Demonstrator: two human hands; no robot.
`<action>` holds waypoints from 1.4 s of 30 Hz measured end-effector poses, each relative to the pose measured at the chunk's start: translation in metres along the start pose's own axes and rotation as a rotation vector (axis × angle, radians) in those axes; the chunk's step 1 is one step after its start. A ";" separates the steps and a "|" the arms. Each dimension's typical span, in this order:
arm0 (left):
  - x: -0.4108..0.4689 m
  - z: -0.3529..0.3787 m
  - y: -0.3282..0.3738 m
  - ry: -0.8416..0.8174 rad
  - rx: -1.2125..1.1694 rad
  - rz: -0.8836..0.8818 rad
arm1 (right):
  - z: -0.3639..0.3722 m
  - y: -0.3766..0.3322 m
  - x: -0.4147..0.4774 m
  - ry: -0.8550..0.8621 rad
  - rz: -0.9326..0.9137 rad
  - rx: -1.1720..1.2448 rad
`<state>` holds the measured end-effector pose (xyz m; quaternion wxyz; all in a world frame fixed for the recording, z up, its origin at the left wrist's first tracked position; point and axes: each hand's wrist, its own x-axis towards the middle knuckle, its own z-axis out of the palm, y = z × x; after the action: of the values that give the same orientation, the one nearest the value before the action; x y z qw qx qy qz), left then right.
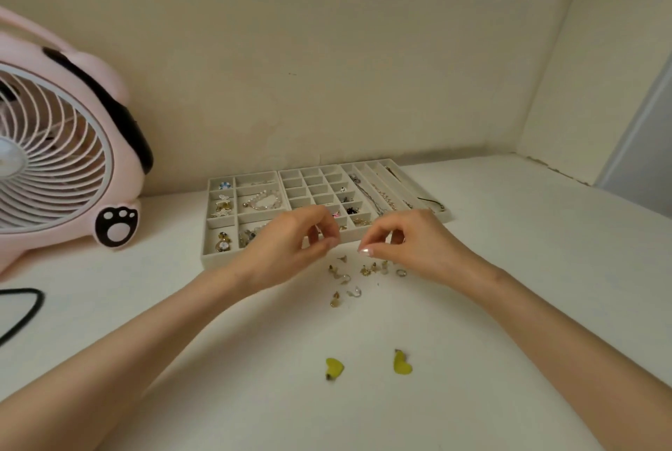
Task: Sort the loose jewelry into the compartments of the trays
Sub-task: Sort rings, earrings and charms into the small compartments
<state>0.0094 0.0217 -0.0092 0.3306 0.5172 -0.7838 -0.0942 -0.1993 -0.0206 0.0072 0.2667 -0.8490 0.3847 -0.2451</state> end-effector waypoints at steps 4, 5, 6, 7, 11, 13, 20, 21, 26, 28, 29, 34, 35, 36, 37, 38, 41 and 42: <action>-0.003 -0.002 -0.001 -0.042 0.062 -0.046 | 0.002 0.005 -0.005 -0.051 0.009 -0.005; -0.004 -0.001 -0.002 -0.060 0.086 -0.064 | 0.004 0.006 -0.005 -0.068 0.009 -0.022; -0.005 0.000 -0.004 -0.076 0.109 -0.089 | 0.005 0.007 -0.003 -0.077 0.010 -0.047; -0.007 0.001 -0.005 -0.086 0.129 -0.119 | 0.007 0.009 -0.002 -0.079 0.014 -0.075; -0.009 0.004 -0.012 -0.078 0.160 -0.204 | 0.003 0.017 0.012 -0.007 0.060 -0.158; -0.008 0.006 -0.014 -0.070 0.168 -0.212 | 0.002 0.023 0.017 0.040 0.076 -0.176; -0.002 0.018 -0.015 -0.137 0.161 -0.142 | 0.008 0.050 0.012 0.078 0.112 -0.040; -0.001 0.019 -0.015 -0.143 0.176 -0.129 | 0.008 0.052 0.011 0.074 0.111 -0.024; 0.002 0.019 -0.014 -0.142 0.180 -0.112 | 0.004 0.056 0.010 0.088 0.136 0.019; 0.001 0.015 -0.016 -0.142 0.150 -0.133 | 0.003 0.058 0.011 0.102 0.142 0.017; 0.001 0.013 -0.017 -0.136 0.140 -0.146 | 0.003 0.059 0.011 0.106 0.142 0.012; 0.001 0.009 -0.018 -0.129 0.118 -0.180 | 0.000 0.061 0.012 0.134 0.136 -0.003; 0.001 0.009 -0.018 -0.131 0.120 -0.179 | -0.001 0.061 0.012 0.142 0.137 -0.008; 0.002 0.009 -0.018 -0.133 0.124 -0.175 | -0.002 0.061 0.012 0.152 0.140 -0.012; 0.002 0.009 -0.018 -0.135 0.127 -0.168 | -0.003 0.061 0.012 0.164 0.143 -0.017; 0.001 0.010 -0.018 -0.136 0.129 -0.158 | -0.004 0.061 0.012 0.173 0.147 -0.024; -0.001 0.015 -0.018 -0.130 0.168 -0.112 | -0.007 0.062 0.012 0.189 0.158 -0.054; -0.002 0.017 -0.018 -0.120 0.199 -0.095 | -0.008 0.063 0.012 0.193 0.161 -0.062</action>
<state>0.0127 0.0118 -0.0320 0.2251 0.5774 -0.7824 -0.0621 -0.2304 -0.0673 -0.0245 0.2207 -0.7957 0.4830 -0.2915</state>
